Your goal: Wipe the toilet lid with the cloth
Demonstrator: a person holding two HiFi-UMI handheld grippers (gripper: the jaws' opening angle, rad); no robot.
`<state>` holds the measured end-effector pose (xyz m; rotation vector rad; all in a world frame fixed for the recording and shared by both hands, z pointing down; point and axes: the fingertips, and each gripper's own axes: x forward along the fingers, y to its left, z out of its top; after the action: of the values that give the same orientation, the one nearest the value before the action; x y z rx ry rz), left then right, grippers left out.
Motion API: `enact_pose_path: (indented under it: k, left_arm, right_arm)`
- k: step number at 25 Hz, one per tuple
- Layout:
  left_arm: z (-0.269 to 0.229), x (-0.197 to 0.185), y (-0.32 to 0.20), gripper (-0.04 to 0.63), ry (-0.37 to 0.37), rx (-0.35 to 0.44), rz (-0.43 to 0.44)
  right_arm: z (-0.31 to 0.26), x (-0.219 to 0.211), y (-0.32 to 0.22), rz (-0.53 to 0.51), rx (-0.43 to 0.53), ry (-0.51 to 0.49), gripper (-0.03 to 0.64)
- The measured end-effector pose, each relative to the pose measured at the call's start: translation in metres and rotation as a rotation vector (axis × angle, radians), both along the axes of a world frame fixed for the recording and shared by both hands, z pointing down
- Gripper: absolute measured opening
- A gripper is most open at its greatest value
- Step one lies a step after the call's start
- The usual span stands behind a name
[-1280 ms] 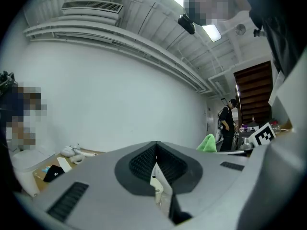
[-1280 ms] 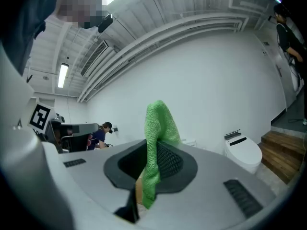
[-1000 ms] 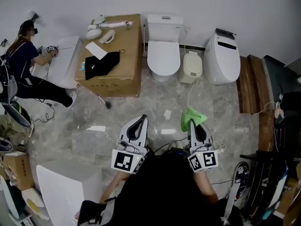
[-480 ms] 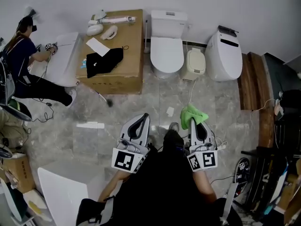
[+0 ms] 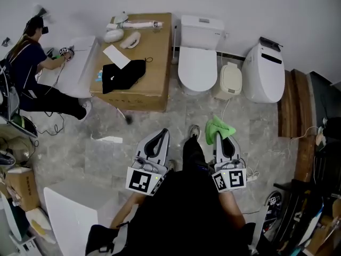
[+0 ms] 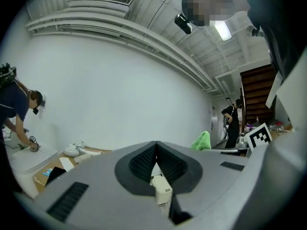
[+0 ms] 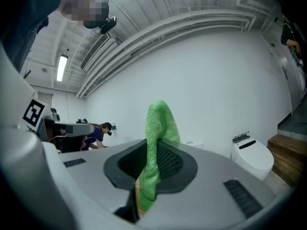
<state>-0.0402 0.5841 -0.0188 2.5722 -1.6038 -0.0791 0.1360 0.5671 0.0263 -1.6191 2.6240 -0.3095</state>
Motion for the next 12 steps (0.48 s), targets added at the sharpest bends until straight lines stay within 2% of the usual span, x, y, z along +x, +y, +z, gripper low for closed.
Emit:
enact_pose_path:
  k: [6,12]
  left_arm:
    - [-0.005,0.027,-0.080,-0.002,-0.029,-0.005,-0.005]
    - [-0.007,0.060,-0.164,-0.002,-0.019,-0.027,-0.044]
  right_arm:
    - [-0.003,0.018,-0.088,-0.030,0.012,0.006,0.052]
    - [0.000,0.047,-0.172,-0.081,-0.004,0.007,0.052]
